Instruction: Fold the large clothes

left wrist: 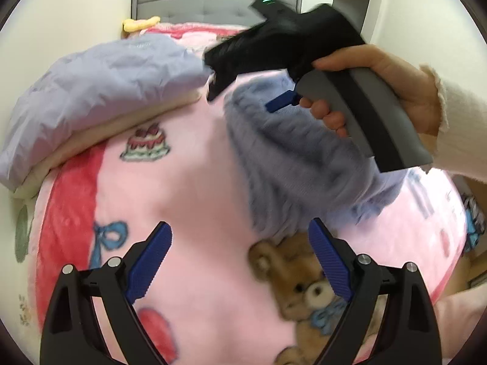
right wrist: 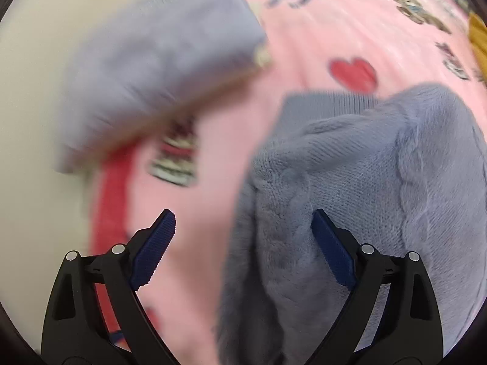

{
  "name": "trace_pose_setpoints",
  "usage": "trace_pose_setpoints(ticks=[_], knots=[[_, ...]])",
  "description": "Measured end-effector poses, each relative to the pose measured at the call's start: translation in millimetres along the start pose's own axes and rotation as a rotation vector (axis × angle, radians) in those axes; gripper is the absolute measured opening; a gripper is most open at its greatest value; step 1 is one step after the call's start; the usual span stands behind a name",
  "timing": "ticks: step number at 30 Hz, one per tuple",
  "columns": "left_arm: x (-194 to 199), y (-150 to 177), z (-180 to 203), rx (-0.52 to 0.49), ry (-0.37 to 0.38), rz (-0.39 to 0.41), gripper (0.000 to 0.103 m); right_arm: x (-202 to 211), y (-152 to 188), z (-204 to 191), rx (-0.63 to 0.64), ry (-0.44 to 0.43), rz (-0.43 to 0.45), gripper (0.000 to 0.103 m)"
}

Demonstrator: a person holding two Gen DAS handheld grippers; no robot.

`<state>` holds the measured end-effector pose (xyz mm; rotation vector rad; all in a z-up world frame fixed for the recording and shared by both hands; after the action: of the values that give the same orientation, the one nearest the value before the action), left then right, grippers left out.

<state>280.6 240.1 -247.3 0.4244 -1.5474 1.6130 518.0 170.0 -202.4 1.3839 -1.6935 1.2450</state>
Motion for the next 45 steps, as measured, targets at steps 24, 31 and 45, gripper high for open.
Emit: trace_pose_setpoints(ticks=[24,31,45], knots=[[-113.4,-28.0,65.7,0.16,0.462,-0.145,0.03,68.8,61.0,175.1,0.202,0.03,0.024,0.066],[-85.5,-50.2,50.5,0.149,0.459,-0.061,0.024,73.4,65.2,165.1,0.239,-0.037,0.027,0.064],[-138.6,9.6,-17.4,0.277,0.43,-0.21,0.026,10.3,83.9,128.7,0.479,0.228,-0.019,0.076]])
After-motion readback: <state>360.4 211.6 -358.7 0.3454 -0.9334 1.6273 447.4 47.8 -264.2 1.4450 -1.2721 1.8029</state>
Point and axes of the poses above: each gripper's, at about its wrist camera, not at the fingertips, and x roughly against the way its jaws point, z to its right, y to its underside, the point moved 8 cm from there along -x, roughly the way its jaws point, and after that the axes turned 8 degrees about y, right-handed, at the moved point
